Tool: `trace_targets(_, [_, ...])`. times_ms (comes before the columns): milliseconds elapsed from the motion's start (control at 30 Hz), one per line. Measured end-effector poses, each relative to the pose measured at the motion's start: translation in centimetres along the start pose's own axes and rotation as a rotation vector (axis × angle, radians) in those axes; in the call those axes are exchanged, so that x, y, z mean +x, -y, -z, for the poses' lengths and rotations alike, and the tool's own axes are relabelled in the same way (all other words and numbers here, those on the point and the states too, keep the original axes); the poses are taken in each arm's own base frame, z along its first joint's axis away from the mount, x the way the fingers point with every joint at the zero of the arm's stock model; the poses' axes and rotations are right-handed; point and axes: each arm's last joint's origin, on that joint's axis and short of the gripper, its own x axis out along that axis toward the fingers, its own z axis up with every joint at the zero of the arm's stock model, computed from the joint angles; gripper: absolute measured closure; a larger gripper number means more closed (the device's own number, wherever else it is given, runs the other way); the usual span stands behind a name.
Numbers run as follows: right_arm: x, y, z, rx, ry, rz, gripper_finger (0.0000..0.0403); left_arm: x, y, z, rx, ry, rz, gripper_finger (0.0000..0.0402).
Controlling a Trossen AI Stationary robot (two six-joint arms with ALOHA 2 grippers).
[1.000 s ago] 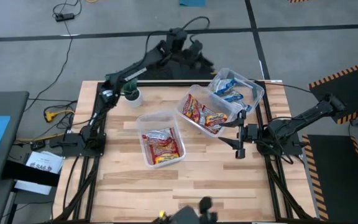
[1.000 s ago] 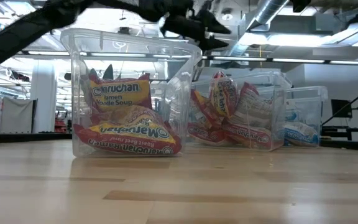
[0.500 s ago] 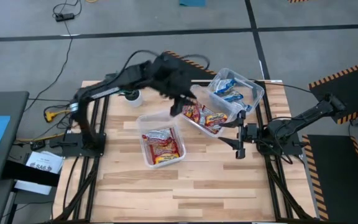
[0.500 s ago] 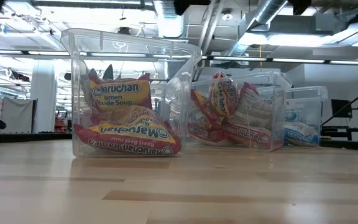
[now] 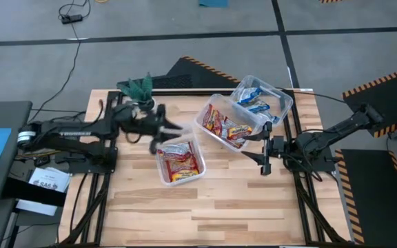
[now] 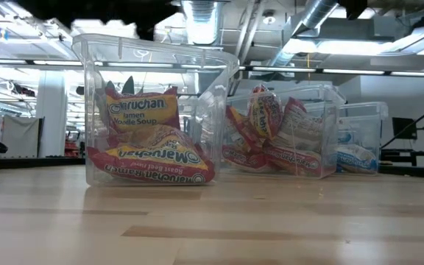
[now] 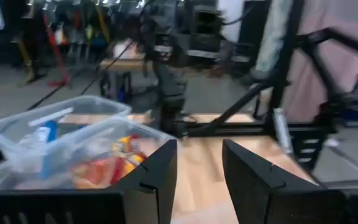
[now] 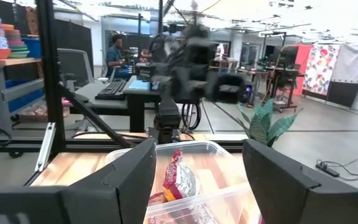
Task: Sort Maruchan noodles
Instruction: Return to Home Position
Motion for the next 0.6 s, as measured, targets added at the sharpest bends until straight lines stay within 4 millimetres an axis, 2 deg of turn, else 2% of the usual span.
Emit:
trace_targets(100, [0.1,0.2,0.0,0.022,0.0,0.016,0.014,-2.5,0.8,2.7,-0.019,0.049,0.03,0.0288])
trace_targets(167, [0.2,0.4,0.1,0.029,-0.002,0.024,0.014,-3.9,1.2,3.8,-0.017,0.095,0.034,0.0291])
trace_targets(267, [0.2,0.5,0.1,0.041,-0.007,0.033,0.014,-5.6,1.7,5.0,-0.059,0.143,0.009,0.0311])
trace_targets(433, [0.3,0.5,0.3,0.035,-0.021,0.032,0.014,-7.9,2.9,6.5,-0.062,0.181,0.048,0.0388])
trace_targets(600, [0.3,0.5,0.3,0.034,-0.023,0.032,0.014,-9.3,4.4,8.1,-0.082,0.195,0.136,0.04])
